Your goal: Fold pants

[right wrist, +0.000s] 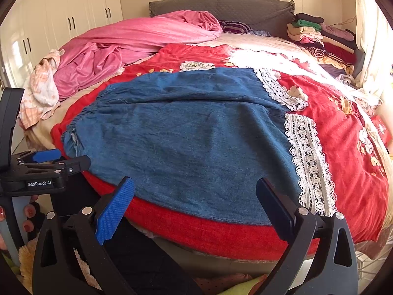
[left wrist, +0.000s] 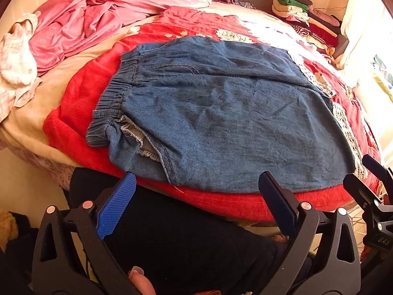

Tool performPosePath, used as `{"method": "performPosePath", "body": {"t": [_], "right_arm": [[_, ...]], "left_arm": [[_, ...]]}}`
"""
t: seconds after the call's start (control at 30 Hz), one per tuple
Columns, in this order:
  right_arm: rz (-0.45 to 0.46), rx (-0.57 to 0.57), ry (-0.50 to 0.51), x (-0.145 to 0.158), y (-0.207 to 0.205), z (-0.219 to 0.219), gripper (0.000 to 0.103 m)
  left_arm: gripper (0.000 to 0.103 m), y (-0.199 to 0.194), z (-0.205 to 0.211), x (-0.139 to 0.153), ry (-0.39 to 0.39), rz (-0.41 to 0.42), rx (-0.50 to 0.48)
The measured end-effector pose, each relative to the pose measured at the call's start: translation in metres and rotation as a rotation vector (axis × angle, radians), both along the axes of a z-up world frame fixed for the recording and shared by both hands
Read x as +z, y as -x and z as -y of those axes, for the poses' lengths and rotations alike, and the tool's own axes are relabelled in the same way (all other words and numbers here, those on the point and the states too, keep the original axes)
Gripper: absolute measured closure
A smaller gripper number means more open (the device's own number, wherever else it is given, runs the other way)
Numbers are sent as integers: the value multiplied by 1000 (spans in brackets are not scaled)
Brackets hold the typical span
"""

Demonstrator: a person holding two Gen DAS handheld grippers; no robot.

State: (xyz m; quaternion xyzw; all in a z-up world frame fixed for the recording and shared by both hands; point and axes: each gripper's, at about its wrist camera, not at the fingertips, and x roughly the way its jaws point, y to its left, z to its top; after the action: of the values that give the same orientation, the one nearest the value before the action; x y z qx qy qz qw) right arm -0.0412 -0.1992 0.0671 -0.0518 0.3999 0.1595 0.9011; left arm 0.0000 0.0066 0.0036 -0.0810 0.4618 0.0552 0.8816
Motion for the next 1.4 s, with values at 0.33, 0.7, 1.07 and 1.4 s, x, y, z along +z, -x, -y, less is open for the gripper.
{"method": "performPosePath", "body": {"t": [0.33,0.7,1.07,1.4], "right_arm": [[1,1,0,0,0,0,4],[-1,1,1,0,-1,-1,4],[-3,5,12,-2,-3,-2,4],[2,7,15,-1,-10,-6,4]], "left_arm": [[9,1,-1,1,-4,2,1],[9,0,-1,1,-7,2,1],[9,-2,-2,0,11,7,-12],[9,-2,0,-2,9,7,-13]]}}
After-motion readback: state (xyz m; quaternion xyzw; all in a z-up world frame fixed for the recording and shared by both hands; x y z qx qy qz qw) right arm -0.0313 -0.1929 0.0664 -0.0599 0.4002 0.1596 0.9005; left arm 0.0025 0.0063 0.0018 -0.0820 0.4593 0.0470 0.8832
